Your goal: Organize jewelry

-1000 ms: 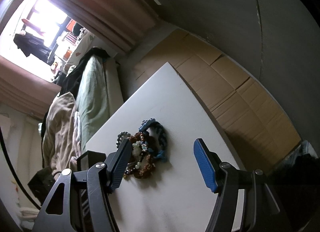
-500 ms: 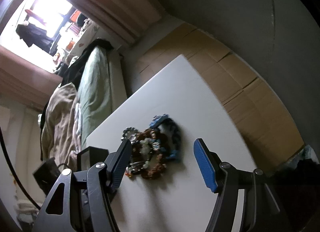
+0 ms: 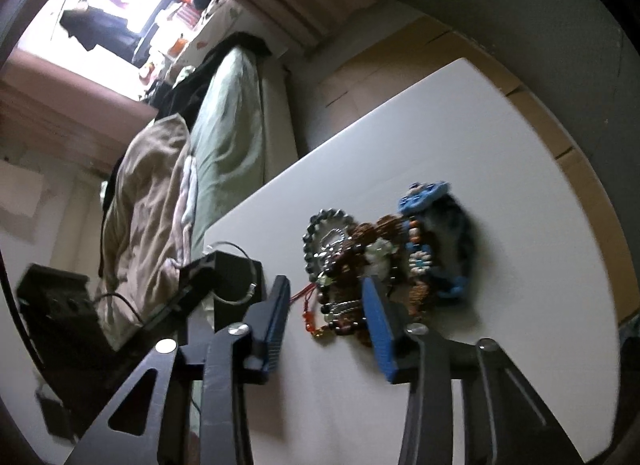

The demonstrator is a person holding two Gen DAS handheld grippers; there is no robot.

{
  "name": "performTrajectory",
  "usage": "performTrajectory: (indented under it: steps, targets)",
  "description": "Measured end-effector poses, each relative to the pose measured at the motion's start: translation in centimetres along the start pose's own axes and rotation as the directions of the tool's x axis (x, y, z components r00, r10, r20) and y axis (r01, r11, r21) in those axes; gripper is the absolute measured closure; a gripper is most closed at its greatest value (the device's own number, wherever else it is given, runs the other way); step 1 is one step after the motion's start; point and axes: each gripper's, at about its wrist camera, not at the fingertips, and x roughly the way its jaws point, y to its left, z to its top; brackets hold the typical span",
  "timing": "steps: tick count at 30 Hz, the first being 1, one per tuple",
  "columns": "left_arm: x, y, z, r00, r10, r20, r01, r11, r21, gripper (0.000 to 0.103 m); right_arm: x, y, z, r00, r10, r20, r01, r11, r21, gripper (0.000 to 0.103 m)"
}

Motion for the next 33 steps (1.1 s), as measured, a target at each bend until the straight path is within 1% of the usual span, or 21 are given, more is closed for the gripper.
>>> performTrajectory:
  steps: [1,5,7,9,12,14,19,21,27,33]
  targets:
    - [-0.3,0.2,0.2,1.0,-0.004,0.007,0.004,1.0,-0.007,0.102,0.6,0.3,0.0,1.0,-0.019,-0.001,0.019,1.0,-0.005,0.066]
    - [-1.3,1.1,0.6,0.999,-0.019,0.031,0.02,0.999,-0.03,0.102,2.0,0.4,0.3,0.999,-0.053,-0.004,0.053,0.999,0.002,0.067]
    - [-1.8,1.4,0.8,0.999,-0.025,0.041,0.027,0.999,-0.042,0.102,2.7,0.3,0.4,0.997,-0.075,0.006,0.075,0.997,0.023,0.071]
    - [-2.2,1.9,1.0,0.998,-0.032,0.047,0.035,0.998,-0.054,0.102,3.2,0.2,0.6,0.997,-0.071,0.006,0.071,0.996,0.044,0.077]
    - [-2.7,2.4,1.4,0.997,-0.05,0.057,0.054,0.996,-0.069,0.102,3.8,0.3,0.7,0.996,-0.093,0.013,0.092,0.994,0.066,0.077]
    - [-3.1,2.8,1.7,0.997,-0.049,0.066,0.054,0.996,-0.07,0.102,4.1,0.6,0.7,0.991,-0.129,0.017,0.128,0.99,0.062,0.077]
    - [-3.6,3.7,2.1,0.996,-0.051,0.078,0.057,0.994,-0.089,0.102,4.5,1.4,1.0,0.978,-0.207,0.031,0.206,0.978,0.025,0.077]
    - [-3.8,4.1,2.3,0.995,-0.05,0.082,0.058,0.993,-0.101,0.102,4.8,1.8,1.0,0.969,-0.243,0.035,0.243,0.97,0.005,0.083]
    - [-4.1,4.3,2.3,0.995,-0.048,0.087,0.058,0.992,-0.115,0.102,5.3,2.8,1.0,0.949,-0.314,0.024,0.315,0.946,-0.075,0.083]
    - [-4.7,4.2,2.1,0.994,-0.047,0.095,0.058,0.992,-0.116,0.102,5.2,3.1,0.2,0.937,-0.349,0.021,0.348,0.929,-0.129,0.083]
